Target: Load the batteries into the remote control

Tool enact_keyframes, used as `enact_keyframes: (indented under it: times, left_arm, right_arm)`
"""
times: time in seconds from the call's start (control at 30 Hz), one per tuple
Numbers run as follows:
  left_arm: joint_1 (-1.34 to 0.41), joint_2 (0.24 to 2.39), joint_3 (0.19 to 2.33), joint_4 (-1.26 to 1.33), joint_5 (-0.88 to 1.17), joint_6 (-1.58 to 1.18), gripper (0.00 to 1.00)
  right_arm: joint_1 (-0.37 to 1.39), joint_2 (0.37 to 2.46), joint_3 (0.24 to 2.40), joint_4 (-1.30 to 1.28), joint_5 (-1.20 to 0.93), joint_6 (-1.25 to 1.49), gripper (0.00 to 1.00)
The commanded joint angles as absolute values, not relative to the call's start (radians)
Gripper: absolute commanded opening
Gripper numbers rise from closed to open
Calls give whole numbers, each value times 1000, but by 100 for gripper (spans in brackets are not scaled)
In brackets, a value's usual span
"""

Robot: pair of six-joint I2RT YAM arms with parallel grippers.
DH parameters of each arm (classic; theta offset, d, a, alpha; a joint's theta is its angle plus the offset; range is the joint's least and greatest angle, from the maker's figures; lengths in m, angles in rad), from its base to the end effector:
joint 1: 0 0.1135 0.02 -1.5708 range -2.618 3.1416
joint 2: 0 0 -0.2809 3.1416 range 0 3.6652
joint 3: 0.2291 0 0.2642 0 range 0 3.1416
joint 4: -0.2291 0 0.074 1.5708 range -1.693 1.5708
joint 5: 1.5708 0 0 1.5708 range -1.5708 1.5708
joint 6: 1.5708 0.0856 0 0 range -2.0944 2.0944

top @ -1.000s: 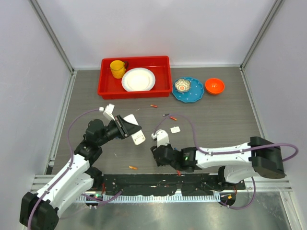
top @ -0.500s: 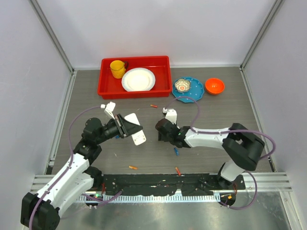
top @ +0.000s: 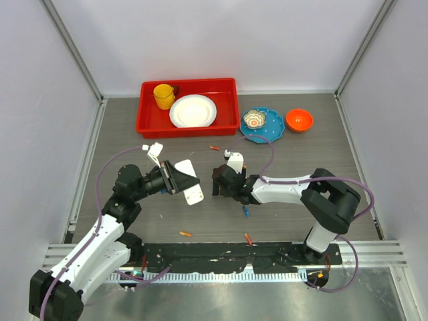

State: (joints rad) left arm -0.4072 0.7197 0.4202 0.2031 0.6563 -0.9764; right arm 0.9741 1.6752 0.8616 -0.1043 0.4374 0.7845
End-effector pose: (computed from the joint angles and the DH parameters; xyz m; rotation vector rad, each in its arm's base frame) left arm 0.1753 -0.1325 0.2664 0.0291 1.9111 -1.5365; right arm 0.2332 0.2788 0.1267 -0.0471 2.3922 0.2841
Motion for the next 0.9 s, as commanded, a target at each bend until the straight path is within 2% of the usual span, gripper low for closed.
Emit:
enact_keyframes:
  times: [0.0,0.17,0.27,0.33,0.47,0.63,0.87]
  left_arm:
    - [-402,721,459,227,676,-951,0]
    - [-402,715,468,227,683,-957,0]
    - [-402,693,468,229,687,-959,0]
    - [-402,681,468,233,698,-960,0]
    - [-402,673,449,317,739,-997,0]
    - [-402,680,430,448,837,-1086,0]
    - [-402,654,430,436,868,-1094,0]
  right_arm:
    - [976,1629,887,-100,434,744,80]
    - [974,1546,899,-104,431,582,80]
    - [971,1496,891,-69,381,369,73]
    - [951,1482,890,-46,289,208,67]
    - [927,1518,926,-81,47,15,61]
    - [916,1607,974,-170,-31,-89,55]
    - [885,1687,1023,-206,-48,-124,49]
